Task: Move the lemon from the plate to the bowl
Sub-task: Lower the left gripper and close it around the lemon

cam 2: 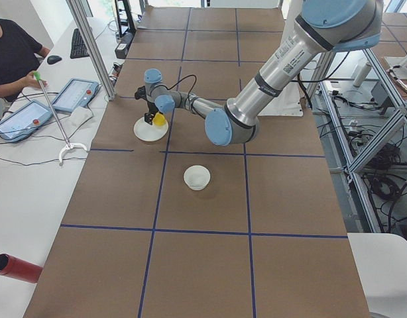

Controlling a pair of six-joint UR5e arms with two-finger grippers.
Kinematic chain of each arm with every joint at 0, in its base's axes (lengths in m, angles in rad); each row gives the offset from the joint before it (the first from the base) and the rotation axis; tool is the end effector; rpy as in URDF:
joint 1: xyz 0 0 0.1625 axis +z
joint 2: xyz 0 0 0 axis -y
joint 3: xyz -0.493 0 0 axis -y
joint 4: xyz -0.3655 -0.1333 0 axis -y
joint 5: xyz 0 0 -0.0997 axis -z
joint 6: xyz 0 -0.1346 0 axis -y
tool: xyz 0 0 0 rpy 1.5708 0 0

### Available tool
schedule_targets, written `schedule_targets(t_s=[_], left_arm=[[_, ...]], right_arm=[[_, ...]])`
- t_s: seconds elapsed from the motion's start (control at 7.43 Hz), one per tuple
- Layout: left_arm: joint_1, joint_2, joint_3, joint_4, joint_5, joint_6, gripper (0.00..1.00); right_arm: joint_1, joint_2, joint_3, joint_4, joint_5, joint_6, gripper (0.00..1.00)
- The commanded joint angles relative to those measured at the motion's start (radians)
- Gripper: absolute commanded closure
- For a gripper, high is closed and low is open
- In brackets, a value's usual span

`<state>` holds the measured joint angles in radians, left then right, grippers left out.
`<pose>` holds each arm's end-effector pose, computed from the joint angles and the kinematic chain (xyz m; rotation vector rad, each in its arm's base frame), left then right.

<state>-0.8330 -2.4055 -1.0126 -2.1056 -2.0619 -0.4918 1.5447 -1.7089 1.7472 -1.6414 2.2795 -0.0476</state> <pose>0.5347 -0.6920 0.4031 0.3842 0.8425 0.4274 0.0354 -0.3948 0.7422 -0.0233 -0.7090 -0.0591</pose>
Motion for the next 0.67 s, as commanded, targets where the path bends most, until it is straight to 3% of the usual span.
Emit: schedule_targets(t_s=[0.0,0.13,0.27,0.4,0.54], left_arm=[[0.009,0.000,0.009,-0.017,0.000,-0.001,0.04],[0.009,0.000,0.011,-0.017,-0.001,-0.002,0.34],[0.008,0.000,0.006,-0.020,-0.001,-0.046,0.74],[0.005,0.000,0.000,-0.020,-0.003,-0.053,1.00],[-0.004,0.002,-0.009,-0.014,-0.006,-0.053,1.00]], right_arm=[[0.000,0.000,0.000,0.000,0.000,0.000,0.00],[0.000,0.000,0.000,0.000,0.000,0.000,0.00],[0.000,0.000,0.000,0.000,0.000,0.000,0.00],[0.000,0.000,0.000,0.000,0.000,0.000,0.00],[0.000,0.000,0.000,0.000,0.000,0.000,0.00]])
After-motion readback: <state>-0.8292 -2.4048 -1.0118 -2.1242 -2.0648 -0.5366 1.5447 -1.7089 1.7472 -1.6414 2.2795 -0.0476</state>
